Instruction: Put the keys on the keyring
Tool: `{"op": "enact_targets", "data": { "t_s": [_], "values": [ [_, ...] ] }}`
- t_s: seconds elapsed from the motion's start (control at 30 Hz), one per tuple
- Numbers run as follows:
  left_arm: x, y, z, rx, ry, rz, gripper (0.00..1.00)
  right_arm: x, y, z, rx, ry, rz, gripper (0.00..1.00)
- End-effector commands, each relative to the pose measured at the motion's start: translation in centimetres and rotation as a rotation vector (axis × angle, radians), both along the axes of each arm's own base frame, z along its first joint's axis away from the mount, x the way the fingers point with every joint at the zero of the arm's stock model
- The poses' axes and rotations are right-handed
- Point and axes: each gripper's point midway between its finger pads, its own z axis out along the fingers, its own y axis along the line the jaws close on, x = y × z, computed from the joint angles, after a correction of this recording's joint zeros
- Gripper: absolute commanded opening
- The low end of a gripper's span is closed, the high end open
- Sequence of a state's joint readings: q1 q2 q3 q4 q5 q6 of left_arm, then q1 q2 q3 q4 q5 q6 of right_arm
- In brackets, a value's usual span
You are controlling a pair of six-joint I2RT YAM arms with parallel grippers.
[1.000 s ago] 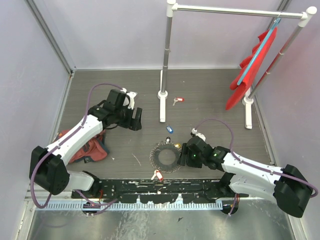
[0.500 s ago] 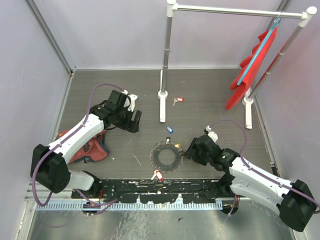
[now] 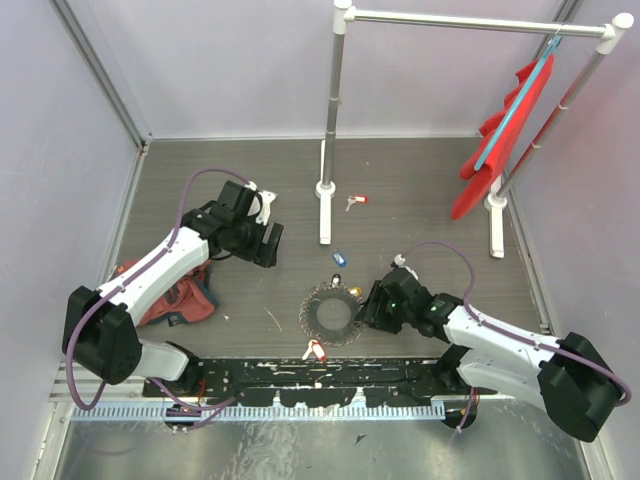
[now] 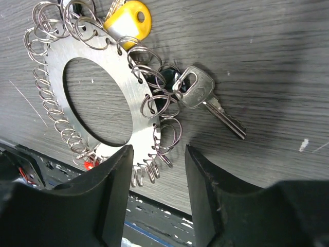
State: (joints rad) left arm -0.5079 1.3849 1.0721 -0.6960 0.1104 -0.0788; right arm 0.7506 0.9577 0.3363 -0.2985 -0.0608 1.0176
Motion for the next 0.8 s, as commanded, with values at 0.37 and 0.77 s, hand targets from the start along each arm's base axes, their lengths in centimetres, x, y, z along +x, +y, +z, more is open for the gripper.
{"op": "enact_targets", "data": {
  "t_s": [0.37, 0.77],
  "values": [
    [0.6, -0.2, 1.0, 0.001, -0.032, -0.013, 0.84, 1.5, -1.6, -0.3, -0.164, -0.079, 0.066, 0.1],
    [0.5, -0.1, 1.1, 0.007, -0.037, -0.016, 0.84, 5.0, -3.6, 0.7, -0.409, -0.19, 0.153, 0.1]
  ]
}}
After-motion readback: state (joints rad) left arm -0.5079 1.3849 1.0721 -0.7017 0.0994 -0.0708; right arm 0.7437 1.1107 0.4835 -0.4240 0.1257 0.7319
